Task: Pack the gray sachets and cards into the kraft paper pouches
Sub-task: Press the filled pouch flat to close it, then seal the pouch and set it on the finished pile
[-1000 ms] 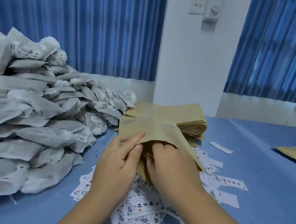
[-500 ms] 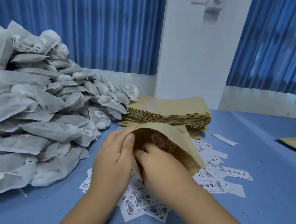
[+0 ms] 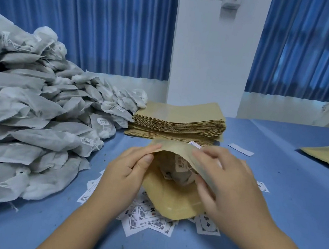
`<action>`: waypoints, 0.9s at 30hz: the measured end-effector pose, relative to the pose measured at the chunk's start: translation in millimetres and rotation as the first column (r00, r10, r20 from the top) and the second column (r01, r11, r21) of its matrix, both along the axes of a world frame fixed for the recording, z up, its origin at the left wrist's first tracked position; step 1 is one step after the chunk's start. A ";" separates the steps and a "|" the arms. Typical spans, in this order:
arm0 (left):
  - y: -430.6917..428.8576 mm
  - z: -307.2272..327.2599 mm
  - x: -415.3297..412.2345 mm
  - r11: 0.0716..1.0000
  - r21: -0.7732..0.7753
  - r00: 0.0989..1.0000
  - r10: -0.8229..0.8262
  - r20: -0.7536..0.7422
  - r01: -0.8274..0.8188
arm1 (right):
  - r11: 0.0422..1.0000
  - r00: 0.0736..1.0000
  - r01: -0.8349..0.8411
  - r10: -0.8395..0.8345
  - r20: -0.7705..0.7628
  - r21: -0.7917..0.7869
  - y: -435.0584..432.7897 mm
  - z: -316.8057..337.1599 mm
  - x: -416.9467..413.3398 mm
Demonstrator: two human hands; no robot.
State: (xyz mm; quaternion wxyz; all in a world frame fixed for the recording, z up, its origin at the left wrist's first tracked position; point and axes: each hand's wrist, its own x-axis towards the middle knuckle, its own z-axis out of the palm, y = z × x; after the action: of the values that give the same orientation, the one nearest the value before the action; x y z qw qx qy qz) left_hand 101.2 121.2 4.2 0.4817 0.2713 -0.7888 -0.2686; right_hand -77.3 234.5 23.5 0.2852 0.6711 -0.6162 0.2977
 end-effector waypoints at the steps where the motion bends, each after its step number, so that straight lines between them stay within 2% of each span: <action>1: -1.7 -1.0 4.1 0.999 -0.032 0.996 0.020 0.086 -0.018 | 0.998 0.999 -0.031 0.032 -0.013 0.057 1.2 -4.2 -3.8; 4: -6.4 -1.8 15.3 0.939 -0.303 0.896 0.267 0.354 -0.161 | 0.964 0.994 -0.103 0.111 -0.020 0.246 6.9 -22.3 -12.5; 6: -5.9 1.0 17.8 0.880 -0.467 0.840 0.313 0.443 -0.082 | 0.934 0.988 -0.153 0.155 0.019 0.323 9.1 -31.5 -17.0; 8: -6.2 -0.4 16.5 0.844 -0.529 0.799 0.259 0.542 0.085 | 0.925 0.985 -0.173 0.172 0.034 0.337 10.8 -35.3 -20.3; 11: -8.7 -5.5 14.0 0.870 -0.415 0.715 0.109 0.690 0.267 | 0.903 0.986 -0.158 0.167 0.012 0.399 12.0 -38.3 -24.2; 13: -17.5 -16.1 15.8 0.884 -0.323 0.638 0.037 0.769 0.338 | 0.850 0.982 -0.167 0.188 0.008 0.500 11.4 -43.9 -28.7; 16: -26.4 -24.4 18.7 0.901 -0.190 0.531 -0.052 0.846 0.390 | 0.749 0.979 -0.193 0.185 0.080 0.634 11.9 -52.8 -39.2; 19: -28.5 -31.5 20.7 0.908 -0.055 0.447 -0.151 0.882 0.415 | 0.710 0.978 -0.195 0.195 0.077 0.677 11.6 -56.2 -41.2; 22: -27.9 -37.5 19.0 0.904 -0.036 0.411 -0.159 0.898 0.427 | 0.686 0.978 -0.180 0.205 0.050 0.705 10.8 -59.4 -38.0; 27: -20.5 -39.6 14.7 0.911 -0.024 0.404 -0.158 0.901 0.411 | 0.744 0.978 -0.204 0.181 0.101 0.636 10.5 -58.8 -31.8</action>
State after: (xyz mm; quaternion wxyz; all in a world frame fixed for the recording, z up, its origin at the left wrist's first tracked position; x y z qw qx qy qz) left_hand 115.9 100.7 -35.4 -0.0224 0.1697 -0.9829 -0.0685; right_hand -109.1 245.0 -35.3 -0.0044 0.7830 -0.6127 0.1074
